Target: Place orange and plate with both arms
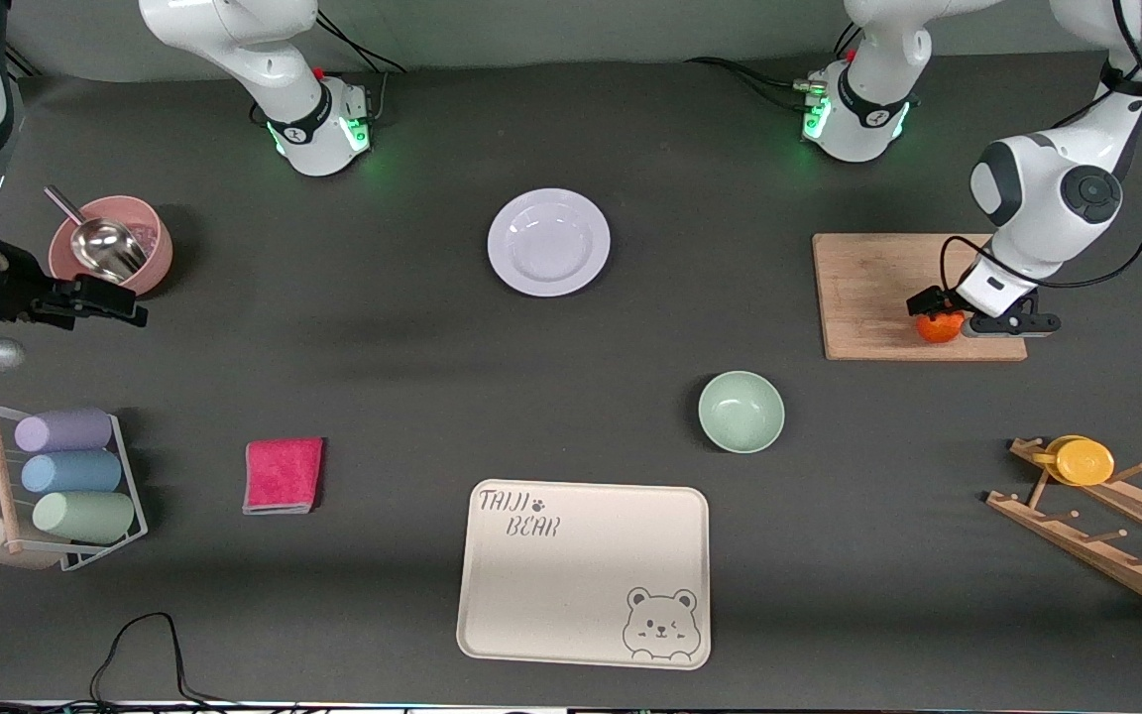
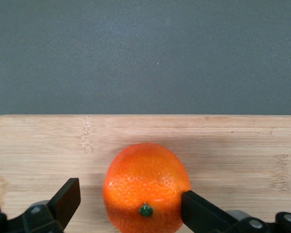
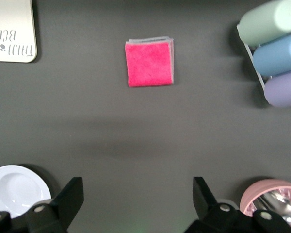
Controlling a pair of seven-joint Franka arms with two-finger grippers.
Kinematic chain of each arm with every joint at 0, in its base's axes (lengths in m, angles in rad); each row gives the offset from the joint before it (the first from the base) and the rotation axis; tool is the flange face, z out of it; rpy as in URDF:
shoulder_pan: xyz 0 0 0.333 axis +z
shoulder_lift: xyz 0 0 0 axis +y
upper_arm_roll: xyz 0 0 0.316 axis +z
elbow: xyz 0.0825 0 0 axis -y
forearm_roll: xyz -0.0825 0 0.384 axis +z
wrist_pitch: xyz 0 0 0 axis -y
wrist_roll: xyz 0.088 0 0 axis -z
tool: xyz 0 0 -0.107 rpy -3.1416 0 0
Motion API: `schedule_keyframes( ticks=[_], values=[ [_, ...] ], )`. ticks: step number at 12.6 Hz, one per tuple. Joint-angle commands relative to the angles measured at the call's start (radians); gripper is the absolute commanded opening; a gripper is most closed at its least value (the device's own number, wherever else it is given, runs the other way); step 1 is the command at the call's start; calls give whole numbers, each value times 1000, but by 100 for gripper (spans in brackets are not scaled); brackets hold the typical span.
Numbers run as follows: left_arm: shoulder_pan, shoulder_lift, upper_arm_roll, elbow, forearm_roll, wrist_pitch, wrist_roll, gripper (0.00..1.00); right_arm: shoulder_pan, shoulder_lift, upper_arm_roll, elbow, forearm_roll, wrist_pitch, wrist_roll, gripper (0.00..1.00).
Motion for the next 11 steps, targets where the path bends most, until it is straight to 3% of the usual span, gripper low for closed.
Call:
schedule_keyframes(
  ticks=[1,4,8,11],
  values=[
    [11,-31,-9,-9,-3,-26,6,100,15,133,0,158,14,-53,48,100],
    [11,-38,-9,-3,-3,-47,7,100,32,219,2,265,95,-52,153,100],
    [8,-57,-11,38,-8,-145,7,100,21,299,-6,275,427,31,243,100],
    [2,-22,-11,39,-10,-110,1,100,-3,387,-10,270,683,100,243,100]
  ],
)
